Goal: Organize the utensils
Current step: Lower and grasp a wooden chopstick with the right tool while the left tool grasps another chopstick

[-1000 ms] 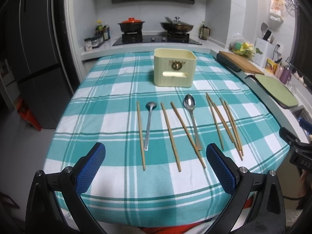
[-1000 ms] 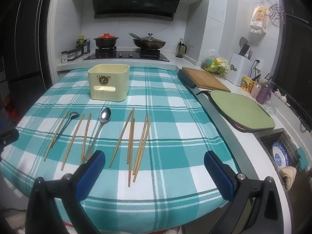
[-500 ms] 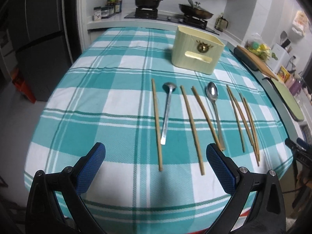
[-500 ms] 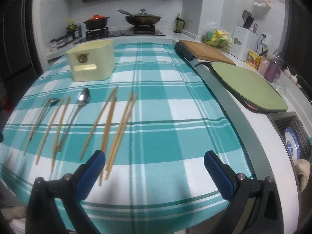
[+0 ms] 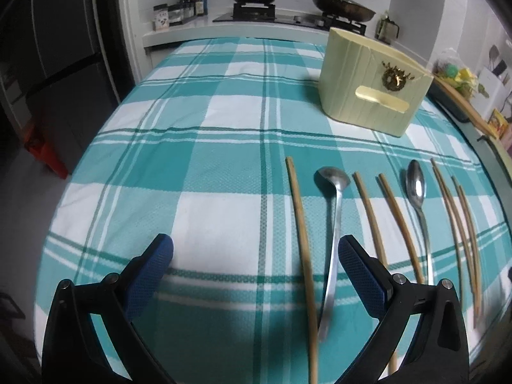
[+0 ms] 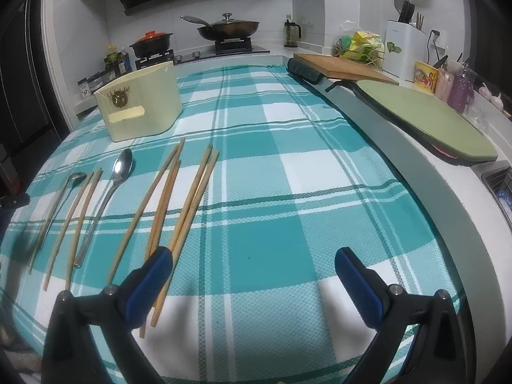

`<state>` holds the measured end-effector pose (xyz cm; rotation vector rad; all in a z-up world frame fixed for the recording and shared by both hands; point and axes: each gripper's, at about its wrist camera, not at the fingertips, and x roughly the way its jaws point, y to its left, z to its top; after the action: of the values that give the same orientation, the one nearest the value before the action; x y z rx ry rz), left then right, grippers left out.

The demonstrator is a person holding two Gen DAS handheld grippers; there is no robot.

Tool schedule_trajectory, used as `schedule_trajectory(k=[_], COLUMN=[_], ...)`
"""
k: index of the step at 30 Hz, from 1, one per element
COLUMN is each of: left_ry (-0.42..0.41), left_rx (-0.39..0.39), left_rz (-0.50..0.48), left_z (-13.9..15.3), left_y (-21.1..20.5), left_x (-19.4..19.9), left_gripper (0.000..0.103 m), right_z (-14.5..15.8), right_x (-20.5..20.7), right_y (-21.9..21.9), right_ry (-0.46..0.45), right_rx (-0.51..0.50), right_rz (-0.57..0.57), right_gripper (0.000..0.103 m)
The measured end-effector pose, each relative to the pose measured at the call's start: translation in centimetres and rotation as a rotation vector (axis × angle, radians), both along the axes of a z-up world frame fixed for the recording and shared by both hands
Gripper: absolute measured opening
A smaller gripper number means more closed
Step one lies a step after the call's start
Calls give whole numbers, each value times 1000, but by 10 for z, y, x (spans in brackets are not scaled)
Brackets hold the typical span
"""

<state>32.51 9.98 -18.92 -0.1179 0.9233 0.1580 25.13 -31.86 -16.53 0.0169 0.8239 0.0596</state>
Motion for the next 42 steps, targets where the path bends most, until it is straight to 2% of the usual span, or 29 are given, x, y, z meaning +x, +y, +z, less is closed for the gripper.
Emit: schedule_trajectory(k=[6,9,13,14,16,17,19,20,25,26,28,33,35,38,42], left_ry=[60,72,89,89,94,95,97,97,95,93,87,82,96,134,206], left_rx=[38,70,62,53,44,43,46,46,41,43,46,51,49,35,18], left_rz=[18,23,25,26,28,28,26,25,15,14,11,-7,-31,-69,-97], left_z=[-26,-30,-36,-37,-37,-37,-37,-37,-38,-38,-39,-39,-38,-38,-37], left_y=[2,3,10,12,14,15,15,15,16,16,15,15,16,20,22], left_x=[38,43,41,41,39,39,38,37,37,37,38,36,35,37,50], left_gripper=[102,102,103,103,103,103,103,103,103,103,103,103,103,103,103], right_z=[4,5,7,7,2,-3,-16,-22,-38,-38,-38,-41,-40,-38,-37], right_x=[9,19,43,51,67,76,92,100,112,113,114,113,108,102,110], right_y=[2,6,18,22,33,38,44,44,46,49,53,62,61,58,55], right_ry=[16,17,15,21,40,56,91,112,158,156,161,186,197,227,259], right_rx=[-26,-44,-46,-33,-16,-19,-28,-17,50,38,35,-22,-62,-108,-113], right_rz=[-16,-8,1,18,67,82,75,67,67,72,93,133,151,176,187], right_gripper=[103,103,101,98,78,73,43,39,34,33,23,18,13,13,13])
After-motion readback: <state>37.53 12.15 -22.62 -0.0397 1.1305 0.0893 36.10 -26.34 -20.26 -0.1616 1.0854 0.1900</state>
